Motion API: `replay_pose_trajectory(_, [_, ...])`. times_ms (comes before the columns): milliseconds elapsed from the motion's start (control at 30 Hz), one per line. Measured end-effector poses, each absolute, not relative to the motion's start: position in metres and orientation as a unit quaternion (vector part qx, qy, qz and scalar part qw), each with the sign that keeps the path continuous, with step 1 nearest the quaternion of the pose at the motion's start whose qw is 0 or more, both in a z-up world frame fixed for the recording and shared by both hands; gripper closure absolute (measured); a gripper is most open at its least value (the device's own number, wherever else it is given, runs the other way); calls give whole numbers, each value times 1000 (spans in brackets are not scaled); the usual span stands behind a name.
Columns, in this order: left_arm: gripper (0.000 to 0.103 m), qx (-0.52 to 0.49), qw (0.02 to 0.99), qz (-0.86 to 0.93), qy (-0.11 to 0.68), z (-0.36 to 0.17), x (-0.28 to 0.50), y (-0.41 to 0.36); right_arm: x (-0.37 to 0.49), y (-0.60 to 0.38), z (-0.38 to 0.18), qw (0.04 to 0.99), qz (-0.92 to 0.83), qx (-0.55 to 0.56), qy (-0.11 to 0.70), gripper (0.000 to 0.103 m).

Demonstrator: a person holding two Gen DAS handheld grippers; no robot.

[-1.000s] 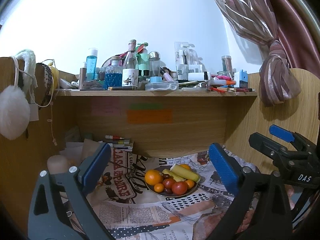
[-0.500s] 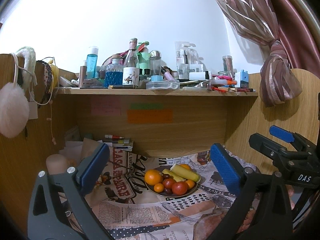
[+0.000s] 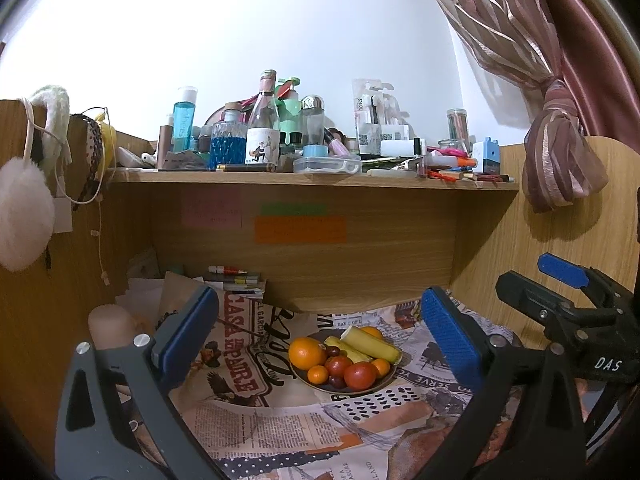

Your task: Organize fruits

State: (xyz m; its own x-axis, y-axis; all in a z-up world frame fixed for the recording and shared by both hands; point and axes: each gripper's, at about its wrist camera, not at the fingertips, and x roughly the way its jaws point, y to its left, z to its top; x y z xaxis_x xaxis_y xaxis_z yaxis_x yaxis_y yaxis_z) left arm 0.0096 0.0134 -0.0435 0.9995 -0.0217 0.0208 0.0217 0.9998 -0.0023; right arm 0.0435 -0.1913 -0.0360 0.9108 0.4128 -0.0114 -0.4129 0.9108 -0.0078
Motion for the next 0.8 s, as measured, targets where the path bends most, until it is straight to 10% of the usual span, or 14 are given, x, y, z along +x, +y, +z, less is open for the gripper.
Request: replay_pose_trajectory(800, [0, 7, 1000, -27, -4, -47, 12, 7, 44, -193, -39, 978, 207, -2, 9, 0])
